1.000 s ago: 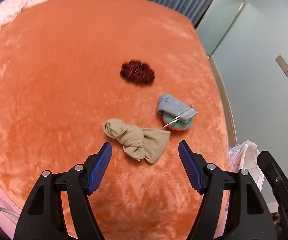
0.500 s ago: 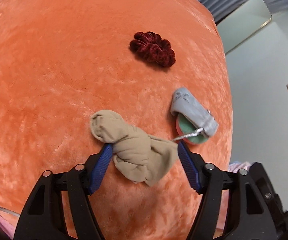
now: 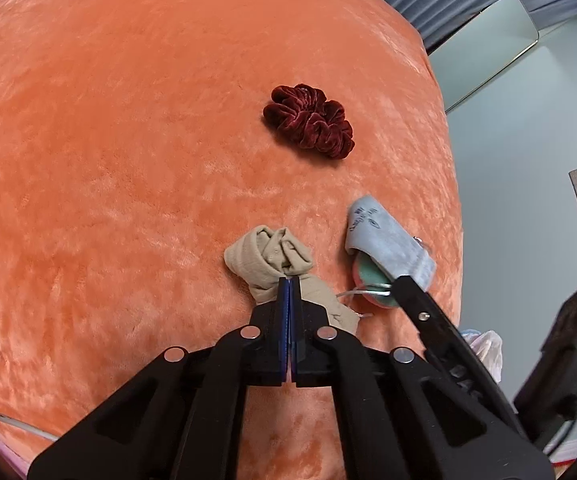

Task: Collect trash
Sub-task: 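Grasp the beige sock with the left tool while the right tool grasps the grey drawstring pouch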

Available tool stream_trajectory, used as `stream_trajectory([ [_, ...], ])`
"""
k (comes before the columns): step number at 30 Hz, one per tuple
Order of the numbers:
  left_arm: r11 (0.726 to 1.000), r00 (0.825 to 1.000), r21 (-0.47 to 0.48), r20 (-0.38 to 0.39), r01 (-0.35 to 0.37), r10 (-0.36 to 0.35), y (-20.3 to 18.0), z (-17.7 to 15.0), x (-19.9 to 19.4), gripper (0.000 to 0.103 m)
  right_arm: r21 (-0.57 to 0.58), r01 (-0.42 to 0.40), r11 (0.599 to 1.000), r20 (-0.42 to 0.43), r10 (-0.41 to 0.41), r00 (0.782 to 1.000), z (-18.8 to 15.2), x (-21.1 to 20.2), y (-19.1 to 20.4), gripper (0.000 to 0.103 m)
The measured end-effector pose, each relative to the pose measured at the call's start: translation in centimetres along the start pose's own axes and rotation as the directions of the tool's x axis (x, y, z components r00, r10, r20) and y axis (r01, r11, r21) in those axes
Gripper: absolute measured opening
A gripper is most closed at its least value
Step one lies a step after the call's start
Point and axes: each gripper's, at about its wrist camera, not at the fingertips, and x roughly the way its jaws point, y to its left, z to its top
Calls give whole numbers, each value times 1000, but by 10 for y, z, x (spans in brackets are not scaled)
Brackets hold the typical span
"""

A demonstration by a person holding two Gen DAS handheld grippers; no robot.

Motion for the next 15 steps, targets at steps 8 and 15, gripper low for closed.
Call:
stream_trajectory([
  [8, 999, 1000, -44, -5, 28, -28, 0, -3, -1, 40, 12, -29, 1000, 40, 28, 999, 0, -20, -6, 14],
  [15, 995, 999, -89, -12, -34, 34, -4, -1, 22, 60, 47, -46, 998, 83, 42, 996, 1, -45, -14, 14],
])
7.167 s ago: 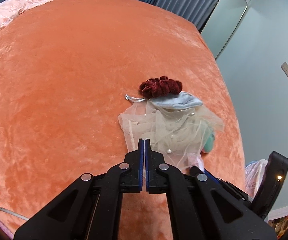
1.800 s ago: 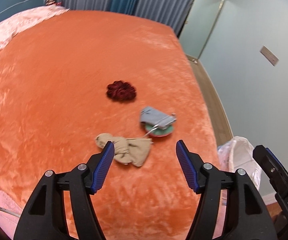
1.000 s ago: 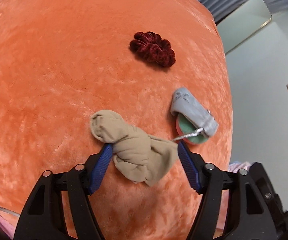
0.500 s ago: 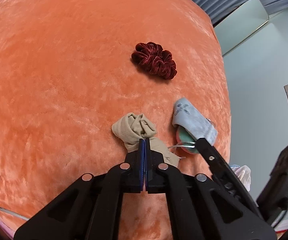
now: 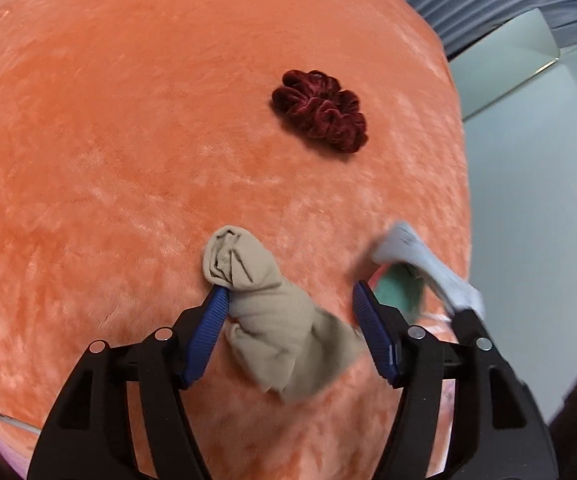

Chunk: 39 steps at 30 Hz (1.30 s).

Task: Collect trash
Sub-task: 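Grasp the beige sock with the left tool while the right tool grasps the grey drawstring pouch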

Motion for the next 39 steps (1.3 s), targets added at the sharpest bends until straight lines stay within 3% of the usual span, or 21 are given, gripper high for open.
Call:
stream_trajectory([
  [2, 1000, 1000, -7, -12, -7, 6, 1, 1, 4, 37, -7, 2, 1000, 5, -2, 1000, 0, -4, 1, 14],
  [5, 1000, 1000, 0, -14, 10, -10, 2, 0, -1, 34, -18, -1, 1000, 22, 1, 1000, 1, -14, 3, 14],
  [13, 993, 998, 110, 47, 34, -39, -27, -11, -44, 34, -33, -26, 999, 111, 30, 993, 14, -58, 12, 12],
  [21, 961, 988, 268, 117, 64, -99, -80, -33, -96, 34, -31, -38, 999, 229, 44, 972, 26, -124, 2, 2],
  [29, 929, 974, 362, 171, 81, -151, -113, -56, -137, 34, -12, -31, 999, 329, 33, 944, 20, -185, -19, 2],
  [32, 926, 971, 370, 188, 69, -148, -112, -60, -148, 34, 7, -14, 1000, 337, 11, 941, 15, -194, -28, 4],
  [34, 927, 968, 372, 217, 34, -122, -107, -60, -152, 34, 22, -18, 1000, 320, 10, 947, 11, -191, -35, 10],
  [37, 928, 965, 372, 253, -26, -75, -93, -57, -154, 34, 33, -15, 999, 276, 5, 961, 2, -177, -39, 11],
  [39, 933, 965, 355, 260, -53, -44, -79, -52, -151, 34, 29, -7, 1000, 243, -1, 970, -3, -164, -38, 21],
])
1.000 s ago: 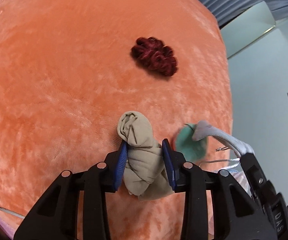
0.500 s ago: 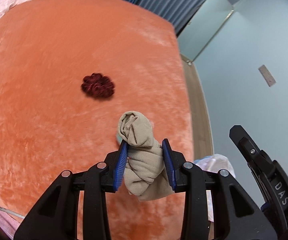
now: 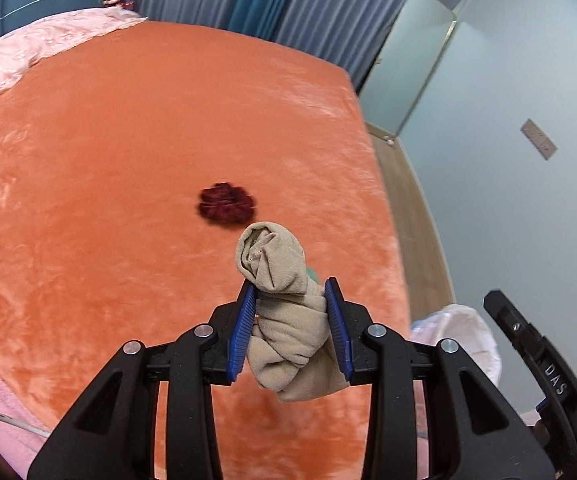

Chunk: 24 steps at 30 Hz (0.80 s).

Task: Collect trash
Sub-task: 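Grasp the beige sock with the left tool while the right tool grasps the grey drawstring pouch, then carry sock and pouch over the wastebasket and open both tools to drop them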

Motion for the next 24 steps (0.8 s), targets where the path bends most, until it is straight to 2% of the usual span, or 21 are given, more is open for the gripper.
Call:
stream_trajectory([
  [1, 1000, 1000, -6, -4, -15, 15, 7, -1, 3, 34, -4, 3, 1000, -17, -3, 1000, -5, 7, 1, 38],
  [3, 999, 999, -11, -11, -36, 36, 16, -1, 7, 34, -8, 6, 1000, -43, -7, 999, -14, 23, 4, 56],
  [7, 998, 997, -34, -40, -62, 60, 38, -3, 20, 34, -16, -3, 1000, -135, 1, 991, -38, 64, 13, 58],
  [13, 996, 995, -22, -54, -89, 87, 52, -3, 34, 34, -41, -8, 999, -278, -4, 961, -75, 130, 29, 58],
  [19, 995, 993, -36, -78, -97, 94, 62, -1, 46, 34, -65, 18, 998, -329, -38, 943, -89, 171, 40, 58],
  [20, 995, 992, -34, -81, -96, 93, 62, -1, 47, 34, -67, 26, 997, -335, -47, 941, -91, 176, 39, 57],
  [21, 995, 992, -32, -82, -97, 94, 63, -1, 48, 34, -64, 29, 998, -342, -49, 939, -90, 179, 37, 48],
  [22, 995, 992, -29, -83, -93, 91, 61, -1, 48, 34, -56, 27, 998, -348, -45, 936, -88, 179, 34, 28],
  [23, 996, 993, -27, -84, -91, 88, 60, 0, 49, 34, -46, 27, 999, -353, -41, 935, -88, 179, 32, 13],
  [24, 996, 993, -25, -84, -87, 85, 59, 1, 49, 34, -37, 23, 999, -353, -35, 935, -86, 176, 29, 9],
])
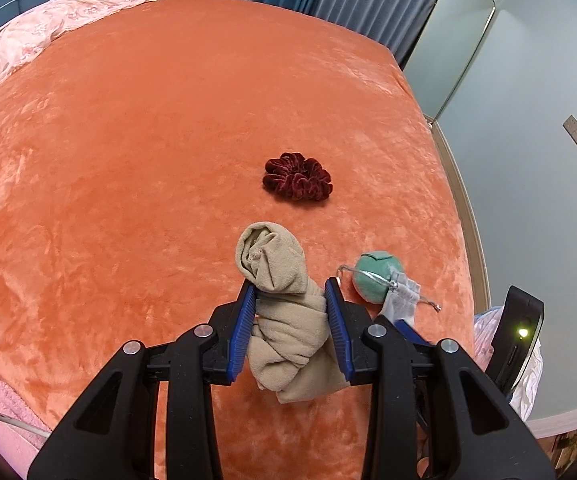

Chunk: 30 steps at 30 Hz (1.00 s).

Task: Collect trash
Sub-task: 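Carry sock and pouch over the wastebasket and open both tools to drop them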

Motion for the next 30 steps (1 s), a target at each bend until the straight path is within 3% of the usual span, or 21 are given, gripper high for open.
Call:
stream_trajectory([
  [7, 998, 999, 40, 16, 51, -51, -26, -1, -14, 34, 34, -32, 999, 137, 27, 990, 11, -68, -15, 4],
  [16, 978, 984, 132, 57, 161, -170, -87, -3, -56, 34, 61, -46, 997, 360, 21, 933, 24, -185, -43, 4],
  [25, 916, 948, 290, 72, 278, -311, -173, -18, -94, 34, 136, -17, 991, 510, -56, 859, 16, -272, -93, 4],
  [30, 867, 926, 370, 42, 335, -376, -219, -34, -104, 34, 189, 21, 982, 539, -122, 834, 4, -299, -127, 4],
])
